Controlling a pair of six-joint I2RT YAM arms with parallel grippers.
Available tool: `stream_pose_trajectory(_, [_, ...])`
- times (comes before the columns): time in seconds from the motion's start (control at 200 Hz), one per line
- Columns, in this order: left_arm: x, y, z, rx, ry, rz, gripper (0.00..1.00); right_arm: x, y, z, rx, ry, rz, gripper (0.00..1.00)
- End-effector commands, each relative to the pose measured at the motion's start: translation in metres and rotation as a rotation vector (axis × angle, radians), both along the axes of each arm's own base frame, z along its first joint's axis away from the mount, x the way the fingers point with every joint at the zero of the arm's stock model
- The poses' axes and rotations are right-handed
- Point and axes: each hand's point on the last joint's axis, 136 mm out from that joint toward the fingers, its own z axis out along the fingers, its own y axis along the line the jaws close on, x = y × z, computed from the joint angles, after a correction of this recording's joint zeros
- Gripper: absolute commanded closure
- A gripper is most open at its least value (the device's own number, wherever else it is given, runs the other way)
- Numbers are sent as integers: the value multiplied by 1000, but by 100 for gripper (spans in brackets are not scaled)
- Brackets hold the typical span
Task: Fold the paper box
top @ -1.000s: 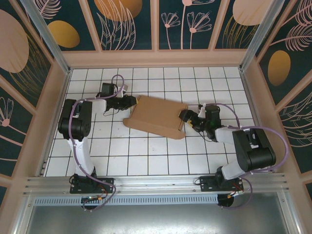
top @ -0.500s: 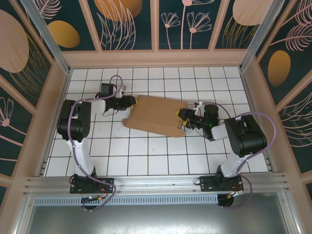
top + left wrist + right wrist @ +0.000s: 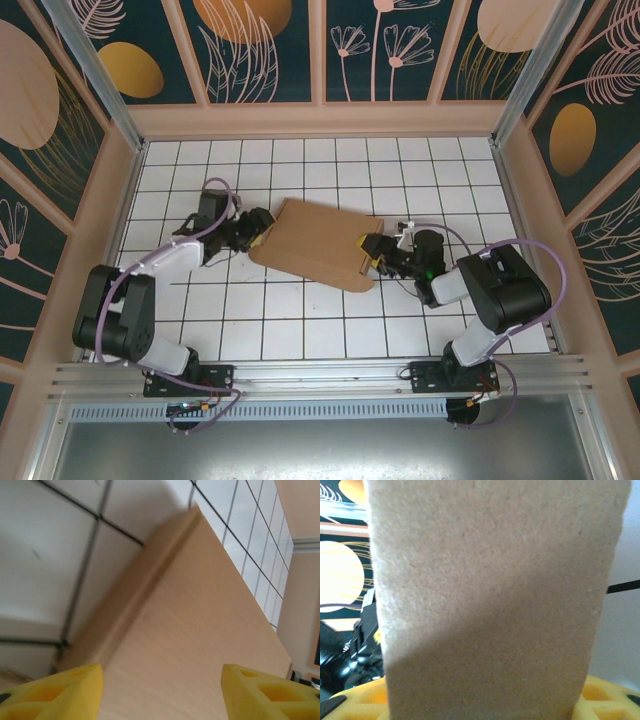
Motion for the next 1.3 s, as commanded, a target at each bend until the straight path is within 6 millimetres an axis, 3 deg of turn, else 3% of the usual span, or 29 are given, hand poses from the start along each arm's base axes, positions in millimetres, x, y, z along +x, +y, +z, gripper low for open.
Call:
stream_pose_trajectory(0.0, [-31,-11,-8,-52,149,106,35,3,-3,3,5,-12,-75,47])
stream_pose_trajectory(0.175, [-64,-28,-3,-130,182,155,32,1,-1,0,22,13,-89,47])
stream_pose_trajectory(0.325, [-70,-28,-1,-149,175,174,31,0,4,-2,40,26,-84,47])
stream_pose_trajectory(0.576, [-57,-37,-3,-161,141,157,33,0,10,-3,46,31,-62,47])
stream_pose_trajectory(0.926, [-42,-45,-28,-169,139,160,34,-10,24,5,94,50,-16,47])
stream_pose_trajectory(1.156, [-15,-47,-16,-171,-6,172,41,-24,40,16,194,80,41,48])
stream_pose_trajectory(1.296, [-10,-54,-13,-223,-54,151,44,-29,46,24,234,84,80,50])
